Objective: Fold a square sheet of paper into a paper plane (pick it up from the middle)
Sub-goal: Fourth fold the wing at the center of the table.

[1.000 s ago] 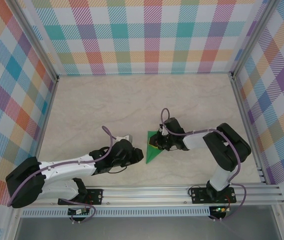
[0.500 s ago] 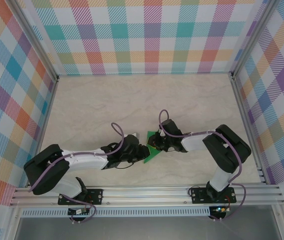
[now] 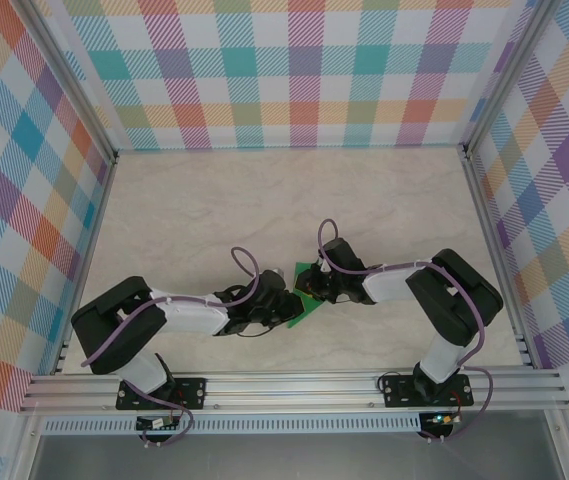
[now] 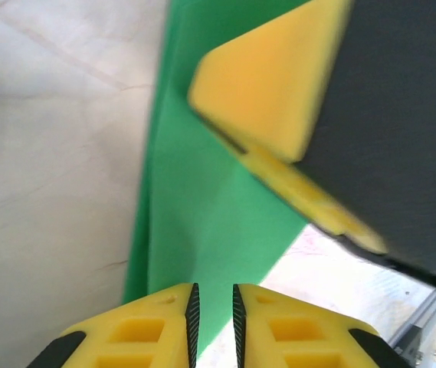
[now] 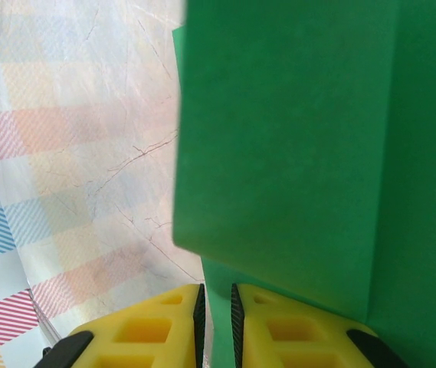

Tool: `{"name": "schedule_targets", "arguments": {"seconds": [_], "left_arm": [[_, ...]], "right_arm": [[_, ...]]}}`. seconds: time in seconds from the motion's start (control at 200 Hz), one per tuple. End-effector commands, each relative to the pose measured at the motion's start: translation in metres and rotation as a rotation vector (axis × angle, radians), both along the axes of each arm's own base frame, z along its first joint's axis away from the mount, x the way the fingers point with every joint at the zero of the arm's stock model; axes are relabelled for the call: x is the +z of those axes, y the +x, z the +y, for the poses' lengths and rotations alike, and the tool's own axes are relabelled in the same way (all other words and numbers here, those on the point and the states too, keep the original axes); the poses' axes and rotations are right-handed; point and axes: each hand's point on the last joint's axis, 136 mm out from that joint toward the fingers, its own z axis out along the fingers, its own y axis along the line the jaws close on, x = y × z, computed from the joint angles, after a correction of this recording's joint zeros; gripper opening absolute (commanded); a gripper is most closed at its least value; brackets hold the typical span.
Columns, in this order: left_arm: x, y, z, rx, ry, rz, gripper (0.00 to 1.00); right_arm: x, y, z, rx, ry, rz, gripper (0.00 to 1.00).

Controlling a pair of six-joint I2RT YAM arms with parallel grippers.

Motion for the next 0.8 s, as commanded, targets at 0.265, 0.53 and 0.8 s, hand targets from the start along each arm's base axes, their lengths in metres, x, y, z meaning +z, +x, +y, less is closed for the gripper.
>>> {"name": "schedule_targets", "arguments": {"seconds": [0.265,0.53,0.8], "left_arm": [[-0.055,-0.036,0.018,0.013,0.098,0.123,0.19],[-0.064,-0.047,0.041,0.042,0.201,0.120,0.14],[-0.064,-0.048,0.040,0.033,0.214,0.111,0.12]], "right_arm": [[-0.050,-0.044,-0.036,0.057,-0.232,0.171,0.21],[0.005,-0.029,-0.019,0.167,-0.148,0.038,0.20],[0.037,-0.031,-0.010,0.233,-0.076,-0.026,0.15]]}}
